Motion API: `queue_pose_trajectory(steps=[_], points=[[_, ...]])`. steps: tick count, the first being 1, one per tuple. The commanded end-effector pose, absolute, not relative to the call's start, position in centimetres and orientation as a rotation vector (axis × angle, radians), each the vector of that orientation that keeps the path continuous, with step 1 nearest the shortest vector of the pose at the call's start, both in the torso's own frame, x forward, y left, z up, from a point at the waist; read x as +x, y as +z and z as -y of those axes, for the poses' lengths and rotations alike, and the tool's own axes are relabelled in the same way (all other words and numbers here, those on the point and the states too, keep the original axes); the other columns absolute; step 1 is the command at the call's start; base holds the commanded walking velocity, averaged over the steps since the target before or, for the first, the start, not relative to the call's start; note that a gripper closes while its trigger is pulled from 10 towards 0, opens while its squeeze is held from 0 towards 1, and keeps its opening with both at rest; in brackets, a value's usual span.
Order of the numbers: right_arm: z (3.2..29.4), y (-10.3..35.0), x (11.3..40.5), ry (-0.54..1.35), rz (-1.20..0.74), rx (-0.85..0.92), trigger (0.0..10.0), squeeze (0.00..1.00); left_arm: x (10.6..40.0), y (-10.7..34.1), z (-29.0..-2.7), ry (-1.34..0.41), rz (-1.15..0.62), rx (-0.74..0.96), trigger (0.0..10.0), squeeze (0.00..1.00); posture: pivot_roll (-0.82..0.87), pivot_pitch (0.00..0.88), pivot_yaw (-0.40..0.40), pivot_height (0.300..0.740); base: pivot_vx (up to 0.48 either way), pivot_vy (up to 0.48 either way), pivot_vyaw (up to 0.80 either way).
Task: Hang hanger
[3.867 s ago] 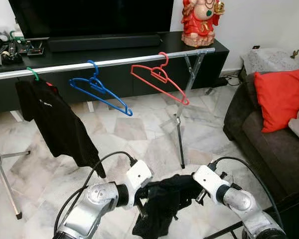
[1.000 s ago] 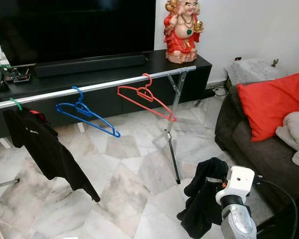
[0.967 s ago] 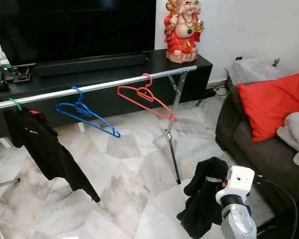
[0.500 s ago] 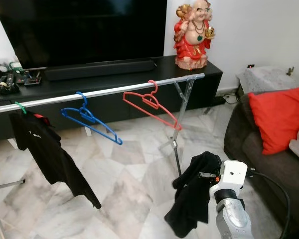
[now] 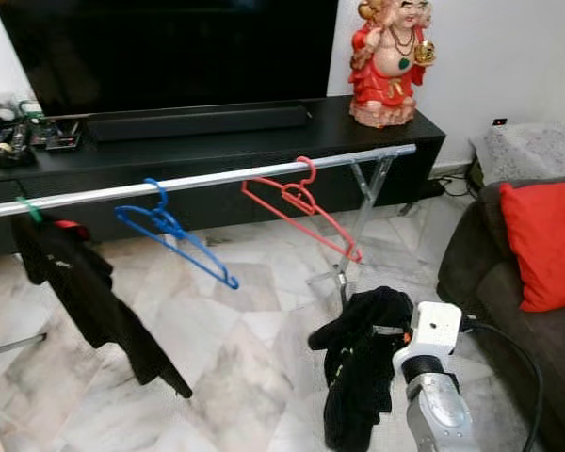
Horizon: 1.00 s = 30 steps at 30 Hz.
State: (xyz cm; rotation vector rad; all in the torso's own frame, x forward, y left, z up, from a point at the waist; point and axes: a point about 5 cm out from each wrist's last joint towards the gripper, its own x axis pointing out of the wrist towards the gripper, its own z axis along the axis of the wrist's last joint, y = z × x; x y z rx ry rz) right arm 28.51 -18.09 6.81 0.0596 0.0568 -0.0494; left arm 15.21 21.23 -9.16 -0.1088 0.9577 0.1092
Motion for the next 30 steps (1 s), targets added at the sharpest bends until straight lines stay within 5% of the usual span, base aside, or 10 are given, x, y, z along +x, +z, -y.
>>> queue_pose_trajectory(steps=[1,16,30], points=[[16.9,7.7,29.1,-0.004,-0.022,0.078,10.0,0.0,13.7,-9.5,-22.6,0.143,-1.009,-0.085,10.0,0.0,-0.05,0.111,-0.018,0.74,0.319,0.0,0.8],[16.3,7.5,29.2,0.028,-0.033,0.099,10.0,0.0,13.9,-9.4,-22.9,0.133,-1.01,-0.04,10.0,0.0,-0.05,0.111,-0.017,0.74,0.1,0.0,0.22],[15.9,7.2,29.1,0.051,-0.045,0.1,10.0,0.0,13.8,-9.7,-21.4,0.104,-1.007,-0.033,10.0,0.0,-0.05,0.1,-0.012,0.74,0.0,-0.472,0.0]])
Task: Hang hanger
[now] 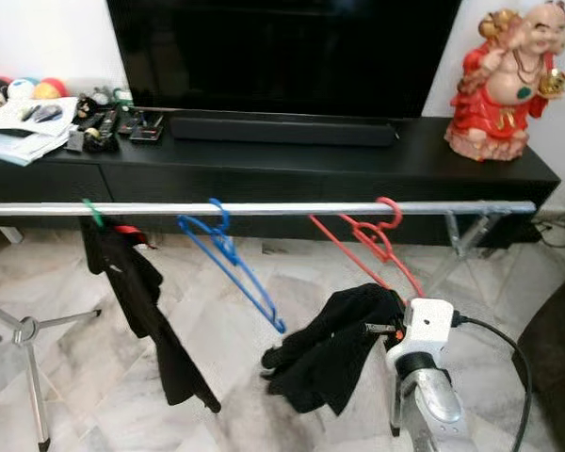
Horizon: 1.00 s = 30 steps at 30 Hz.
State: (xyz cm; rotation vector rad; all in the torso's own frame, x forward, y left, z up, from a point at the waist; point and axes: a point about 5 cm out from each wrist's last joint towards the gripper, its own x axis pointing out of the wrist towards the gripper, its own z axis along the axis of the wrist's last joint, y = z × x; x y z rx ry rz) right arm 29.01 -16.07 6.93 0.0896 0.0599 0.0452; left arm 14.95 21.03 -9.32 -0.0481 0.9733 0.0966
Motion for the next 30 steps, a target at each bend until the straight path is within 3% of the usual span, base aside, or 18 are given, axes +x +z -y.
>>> queue_pose_trajectory(steps=[1,7,16,19,21,24,30], points=[[15.8,7.1,29.1,0.054,-0.048,0.1,10.0,0.0,13.9,-9.6,-21.5,0.103,-1.006,-0.029,10.0,0.0,-0.05,0.099,-0.012,0.74,0.0,-0.472,0.0],[15.7,6.8,29.1,0.069,-0.063,0.099,10.0,0.0,14.5,-9.3,-22.0,0.111,-0.97,0.0,10.0,0.0,-0.04,0.091,-0.011,0.74,0.0,-0.421,0.0],[15.5,6.1,29.0,0.094,-0.09,0.096,10.0,0.0,17.3,-7.6,-23.3,0.138,-0.839,0.068,10.0,0.0,-0.04,0.075,-0.003,0.74,0.0,0.0,0.0],[15.5,5.7,28.9,0.099,-0.106,0.096,10.0,0.0,19.2,-6.3,-23.6,0.15,-0.719,0.082,10.0,0.0,-0.04,0.071,-0.002,0.74,0.0,0.0,0.0],[15.7,4.9,28.5,0.108,-0.14,0.087,10.0,0.0,22.5,-3.4,-23.7,0.142,-0.49,0.112,10.0,0.0,-0.04,0.065,0.001,0.74,0.0,0.0,0.0],[15.9,3.8,28.3,0.117,-0.194,0.073,10.0,0.0,25.2,-0.1,-23.4,0.13,-0.285,0.15,10.0,0.0,-0.04,0.064,0.002,0.74,0.0,0.0,0.0],[16.3,2.6,28.0,0.117,-0.24,0.059,10.0,0.0,26.8,4.8,-21.4,0.052,-0.003,0.182,10.0,0.0,-0.04,0.054,0.013,0.74,0.0,0.0,0.0]])
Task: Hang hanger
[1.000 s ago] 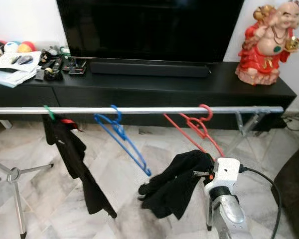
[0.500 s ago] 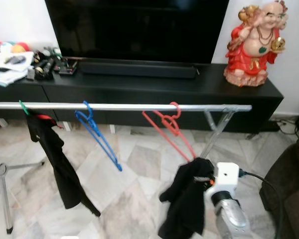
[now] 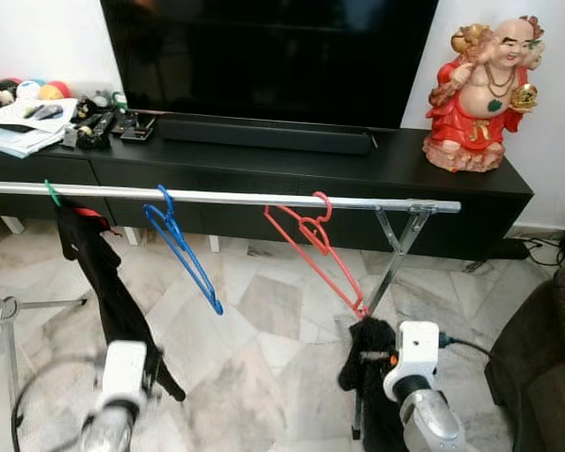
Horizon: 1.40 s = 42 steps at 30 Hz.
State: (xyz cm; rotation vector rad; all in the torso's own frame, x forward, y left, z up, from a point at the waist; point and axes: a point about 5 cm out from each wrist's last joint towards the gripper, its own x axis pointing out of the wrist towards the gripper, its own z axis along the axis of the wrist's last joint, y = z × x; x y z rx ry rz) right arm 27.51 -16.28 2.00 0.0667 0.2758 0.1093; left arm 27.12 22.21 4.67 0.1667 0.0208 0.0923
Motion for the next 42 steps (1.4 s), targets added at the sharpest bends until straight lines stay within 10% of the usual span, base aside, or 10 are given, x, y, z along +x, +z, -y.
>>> queue_pose_trajectory(steps=[1,42], points=[[16.3,2.6,28.0,0.119,-0.24,0.058,10.0,0.0,26.7,5.0,-21.2,0.041,0.008,0.189,10.0,0.0,-0.04,0.054,0.013,0.74,0.0,0.0,0.0],[15.0,2.0,28.2,0.197,-0.237,0.034,10.0,0.0,27.3,7.8,-18.8,0.022,0.048,0.092,10.0,0.0,-0.02,0.117,0.021,0.74,0.187,0.0,0.13]])
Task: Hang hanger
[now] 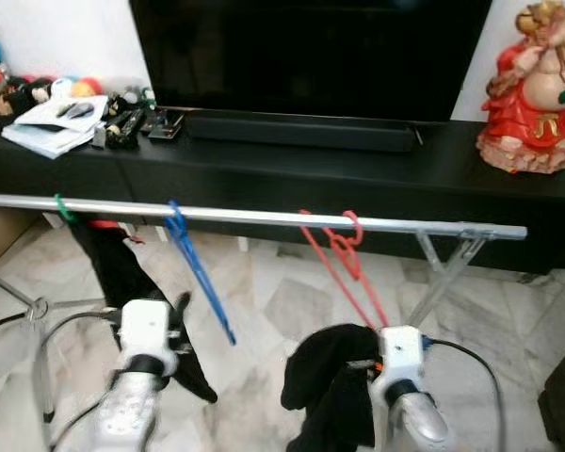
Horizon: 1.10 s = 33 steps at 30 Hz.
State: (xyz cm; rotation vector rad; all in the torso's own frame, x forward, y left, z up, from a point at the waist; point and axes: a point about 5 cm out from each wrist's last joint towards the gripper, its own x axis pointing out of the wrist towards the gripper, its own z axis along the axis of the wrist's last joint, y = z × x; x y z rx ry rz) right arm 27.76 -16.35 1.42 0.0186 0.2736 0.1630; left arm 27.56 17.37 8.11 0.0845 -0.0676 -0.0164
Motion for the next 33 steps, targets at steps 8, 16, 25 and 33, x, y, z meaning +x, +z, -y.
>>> queue_pose_trajectory(steps=[8,16,25,33], points=[[15.0,1.9,28.2,0.197,-0.243,0.035,10.0,0.0,27.4,8.1,-18.5,0.01,0.059,0.085,10.0,0.0,-0.02,0.118,0.02,0.74,0.292,0.0,0.0],[14.9,1.8,28.2,0.201,-0.248,0.037,10.0,0.0,27.3,7.9,-18.5,0.033,-0.002,0.082,10.0,0.0,-0.02,0.121,0.02,0.74,0.0,0.0,0.0],[14.7,1.9,28.2,0.206,-0.245,0.035,10.0,0.0,28.8,9.6,-19.5,0.181,-0.091,0.12,10.0,0.0,-0.01,0.119,0.022,0.74,0.0,0.0,0.0],[14.6,1.8,28.2,0.206,-0.246,0.034,10.0,0.0,29.4,11.0,-18.9,0.231,-0.118,0.032,10.0,0.0,-0.01,0.119,0.021,0.74,0.0,0.0,0.0]])
